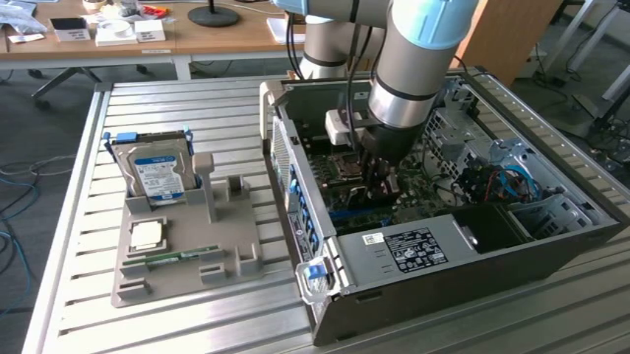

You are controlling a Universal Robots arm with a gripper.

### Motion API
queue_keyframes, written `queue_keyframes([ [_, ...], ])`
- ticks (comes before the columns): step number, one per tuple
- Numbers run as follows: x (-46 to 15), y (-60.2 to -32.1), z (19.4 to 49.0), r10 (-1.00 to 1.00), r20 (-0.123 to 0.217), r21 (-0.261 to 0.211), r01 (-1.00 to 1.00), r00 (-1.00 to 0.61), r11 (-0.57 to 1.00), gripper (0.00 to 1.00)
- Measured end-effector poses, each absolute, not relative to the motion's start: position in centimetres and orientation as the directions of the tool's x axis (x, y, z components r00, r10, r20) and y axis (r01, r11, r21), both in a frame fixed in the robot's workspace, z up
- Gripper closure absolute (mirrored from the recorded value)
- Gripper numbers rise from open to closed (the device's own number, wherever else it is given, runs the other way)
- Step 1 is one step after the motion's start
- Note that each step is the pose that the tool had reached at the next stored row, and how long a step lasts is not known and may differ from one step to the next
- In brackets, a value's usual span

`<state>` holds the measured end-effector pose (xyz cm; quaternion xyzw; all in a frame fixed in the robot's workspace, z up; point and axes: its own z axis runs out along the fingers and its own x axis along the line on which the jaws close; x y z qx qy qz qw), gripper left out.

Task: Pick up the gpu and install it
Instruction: 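Insert the gpu into the slot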

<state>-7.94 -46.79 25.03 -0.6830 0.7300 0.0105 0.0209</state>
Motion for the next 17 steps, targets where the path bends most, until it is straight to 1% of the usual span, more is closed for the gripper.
queue_keyframes([
  [17,-8.24,-46.72,24.81,-0.997,-0.045,-0.013,-0.998,-0.066,0.067,0.73],
])
